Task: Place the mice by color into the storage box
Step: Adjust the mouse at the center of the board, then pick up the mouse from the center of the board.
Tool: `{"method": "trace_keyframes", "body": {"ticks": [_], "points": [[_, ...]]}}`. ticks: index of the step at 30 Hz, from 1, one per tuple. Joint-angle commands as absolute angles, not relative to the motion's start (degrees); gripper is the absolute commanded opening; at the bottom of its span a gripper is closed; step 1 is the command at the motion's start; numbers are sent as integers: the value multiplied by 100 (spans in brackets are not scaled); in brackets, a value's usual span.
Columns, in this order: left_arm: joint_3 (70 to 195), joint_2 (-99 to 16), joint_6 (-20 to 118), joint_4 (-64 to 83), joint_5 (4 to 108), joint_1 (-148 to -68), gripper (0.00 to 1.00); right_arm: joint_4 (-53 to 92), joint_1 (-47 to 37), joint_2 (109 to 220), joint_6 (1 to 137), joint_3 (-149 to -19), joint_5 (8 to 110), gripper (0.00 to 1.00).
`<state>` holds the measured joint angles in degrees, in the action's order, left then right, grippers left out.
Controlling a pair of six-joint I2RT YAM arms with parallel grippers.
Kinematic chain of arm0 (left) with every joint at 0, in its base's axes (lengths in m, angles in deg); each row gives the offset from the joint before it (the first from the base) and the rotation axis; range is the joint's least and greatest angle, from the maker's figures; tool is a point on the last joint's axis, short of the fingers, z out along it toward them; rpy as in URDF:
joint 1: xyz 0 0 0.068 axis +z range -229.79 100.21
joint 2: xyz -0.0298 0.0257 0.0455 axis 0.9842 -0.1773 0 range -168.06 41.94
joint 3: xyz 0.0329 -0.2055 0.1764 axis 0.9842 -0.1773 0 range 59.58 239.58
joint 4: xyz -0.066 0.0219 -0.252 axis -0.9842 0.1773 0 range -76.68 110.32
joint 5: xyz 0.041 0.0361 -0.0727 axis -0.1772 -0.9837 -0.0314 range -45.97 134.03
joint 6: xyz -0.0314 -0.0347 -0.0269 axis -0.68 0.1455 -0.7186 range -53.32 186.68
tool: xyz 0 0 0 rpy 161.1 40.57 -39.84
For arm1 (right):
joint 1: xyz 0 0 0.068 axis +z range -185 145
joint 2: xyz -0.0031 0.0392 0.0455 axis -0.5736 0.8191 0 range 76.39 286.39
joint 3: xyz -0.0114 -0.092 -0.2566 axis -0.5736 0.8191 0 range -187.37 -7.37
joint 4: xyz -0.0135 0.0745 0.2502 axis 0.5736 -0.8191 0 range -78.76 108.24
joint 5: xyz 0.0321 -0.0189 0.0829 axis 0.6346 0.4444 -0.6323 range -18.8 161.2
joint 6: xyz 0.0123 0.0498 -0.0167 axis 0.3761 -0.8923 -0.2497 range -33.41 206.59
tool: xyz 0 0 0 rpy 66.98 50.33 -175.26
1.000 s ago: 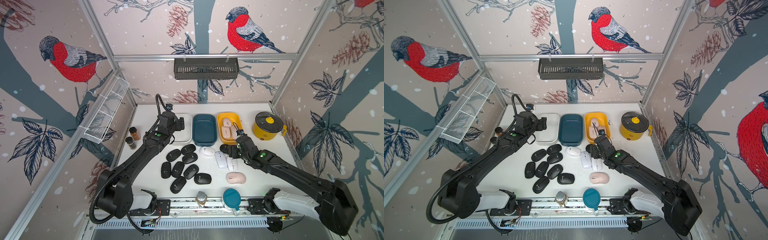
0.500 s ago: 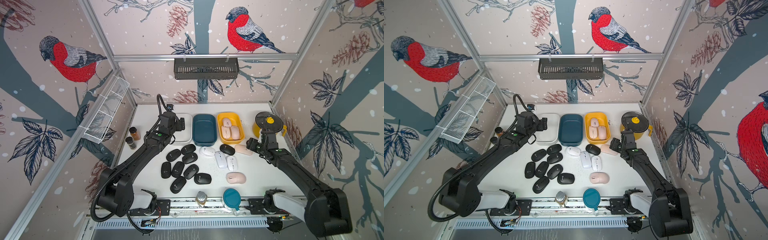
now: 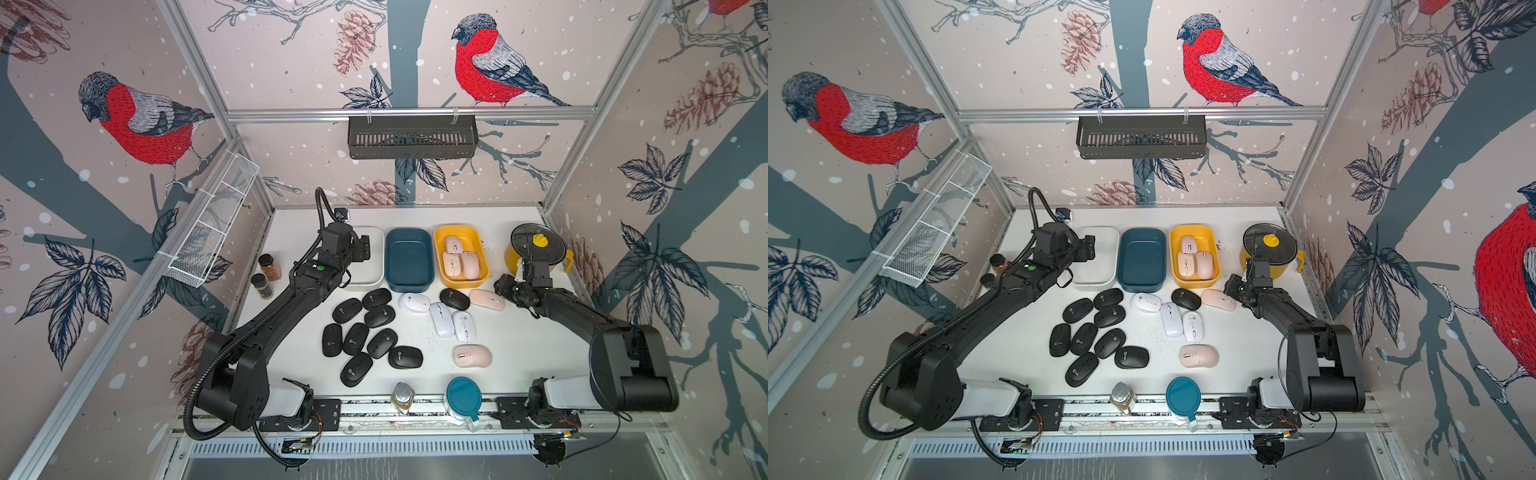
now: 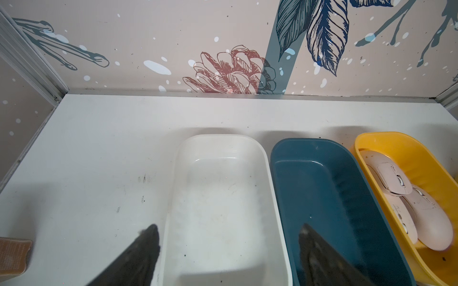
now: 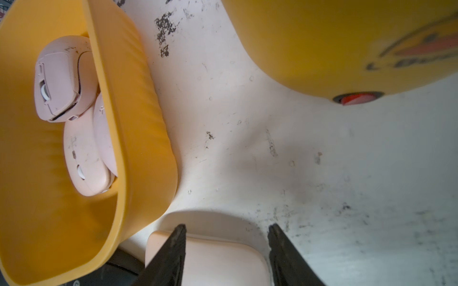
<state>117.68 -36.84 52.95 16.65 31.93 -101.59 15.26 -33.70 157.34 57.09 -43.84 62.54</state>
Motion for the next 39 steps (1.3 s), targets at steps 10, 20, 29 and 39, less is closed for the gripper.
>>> {"method": "trace_keyframes", "body": {"ticks": [10, 20, 29, 39], "points": [[11802, -3716, 5302, 1658, 3122, -10160, 87, 1516, -2592, 15853, 5544, -4207, 6663, 54], [11818, -3716, 5305, 1666, 3155, -10159, 87, 1165, -1860, 15284, 5267, -3991, 6713, 62], [11802, -3655, 5272, 1670, 3181, -10164, 87, 819, -1216, 15258, 5251, -4027, 7184, 65], [11802, -3637, 5261, 1666, 3189, -10167, 87, 733, -965, 15664, 5354, -4325, 7755, 72]]}}
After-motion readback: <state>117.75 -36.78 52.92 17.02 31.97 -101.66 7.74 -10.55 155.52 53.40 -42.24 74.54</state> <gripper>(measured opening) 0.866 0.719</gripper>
